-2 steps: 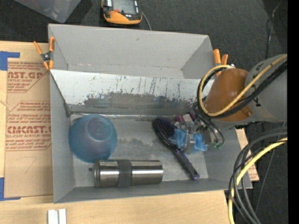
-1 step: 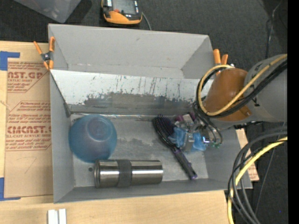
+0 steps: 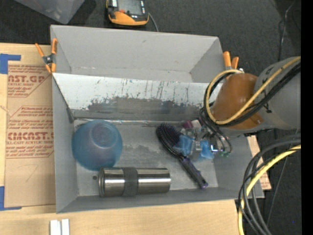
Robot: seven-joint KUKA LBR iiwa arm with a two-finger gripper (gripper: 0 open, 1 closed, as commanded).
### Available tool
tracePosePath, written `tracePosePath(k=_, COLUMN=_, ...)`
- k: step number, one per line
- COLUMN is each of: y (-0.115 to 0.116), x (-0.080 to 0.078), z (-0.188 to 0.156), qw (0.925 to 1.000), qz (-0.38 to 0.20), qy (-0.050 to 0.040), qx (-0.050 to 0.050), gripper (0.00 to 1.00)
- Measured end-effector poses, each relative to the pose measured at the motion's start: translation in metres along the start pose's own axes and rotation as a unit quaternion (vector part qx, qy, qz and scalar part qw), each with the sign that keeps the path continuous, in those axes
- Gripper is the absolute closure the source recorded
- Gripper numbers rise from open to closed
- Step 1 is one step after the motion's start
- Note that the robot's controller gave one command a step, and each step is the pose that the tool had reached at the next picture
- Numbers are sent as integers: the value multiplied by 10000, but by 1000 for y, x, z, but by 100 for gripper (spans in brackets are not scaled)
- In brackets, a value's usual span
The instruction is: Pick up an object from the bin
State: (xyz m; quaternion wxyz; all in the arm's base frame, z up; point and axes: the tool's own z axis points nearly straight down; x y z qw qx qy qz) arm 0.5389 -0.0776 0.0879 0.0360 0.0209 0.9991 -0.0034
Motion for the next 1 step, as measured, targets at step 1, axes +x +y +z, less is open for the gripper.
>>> tracePosePath(k=1, y=5, x=6, z=-87, qw=10000, qz=-22, qy=62, qx=-5, gripper=100)
